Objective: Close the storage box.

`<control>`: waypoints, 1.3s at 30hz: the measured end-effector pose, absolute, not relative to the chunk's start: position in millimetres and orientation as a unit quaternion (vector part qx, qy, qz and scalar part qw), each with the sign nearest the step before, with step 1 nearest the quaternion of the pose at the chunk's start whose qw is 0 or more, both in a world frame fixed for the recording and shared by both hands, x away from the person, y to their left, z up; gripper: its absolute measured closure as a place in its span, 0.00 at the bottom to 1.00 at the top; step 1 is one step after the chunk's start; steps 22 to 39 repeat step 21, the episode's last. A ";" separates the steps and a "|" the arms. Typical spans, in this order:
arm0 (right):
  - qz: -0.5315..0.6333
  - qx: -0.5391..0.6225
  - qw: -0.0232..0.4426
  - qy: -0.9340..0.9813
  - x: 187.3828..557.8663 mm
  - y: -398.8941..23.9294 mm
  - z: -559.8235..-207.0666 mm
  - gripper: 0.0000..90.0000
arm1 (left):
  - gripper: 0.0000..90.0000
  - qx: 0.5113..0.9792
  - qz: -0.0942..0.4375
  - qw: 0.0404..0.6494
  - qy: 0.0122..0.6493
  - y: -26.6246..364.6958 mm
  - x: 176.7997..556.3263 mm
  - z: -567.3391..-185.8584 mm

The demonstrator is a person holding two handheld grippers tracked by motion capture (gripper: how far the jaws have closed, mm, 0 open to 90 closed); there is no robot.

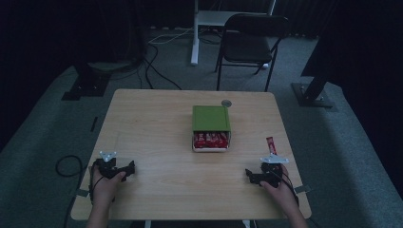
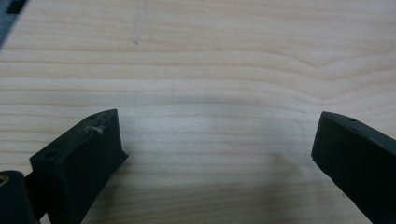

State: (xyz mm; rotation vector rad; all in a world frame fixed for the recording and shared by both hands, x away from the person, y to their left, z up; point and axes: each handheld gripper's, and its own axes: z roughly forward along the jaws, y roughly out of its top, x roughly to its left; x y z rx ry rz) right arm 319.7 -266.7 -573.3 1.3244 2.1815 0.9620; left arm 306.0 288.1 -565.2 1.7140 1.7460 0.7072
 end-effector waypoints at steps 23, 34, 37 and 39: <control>0.345 0.475 0.206 0.783 319.7 -266.7 -573.3 0.11 | 0.03 0.654 0.274 0.263 0.655 283.1 307.9 -566.3; 0.345 0.475 0.206 0.783 319.7 -266.7 -573.3 0.11 | 0.03 0.654 0.274 0.263 0.655 283.1 307.9 -566.3; 0.345 0.475 0.206 0.783 319.7 -266.7 -573.3 0.11 | 0.03 0.654 0.274 0.263 0.655 283.1 307.9 -566.3; 0.345 0.475 0.206 0.783 319.7 -266.7 -573.3 0.11 | 0.03 0.654 0.274 0.263 0.655 283.1 307.9 -566.3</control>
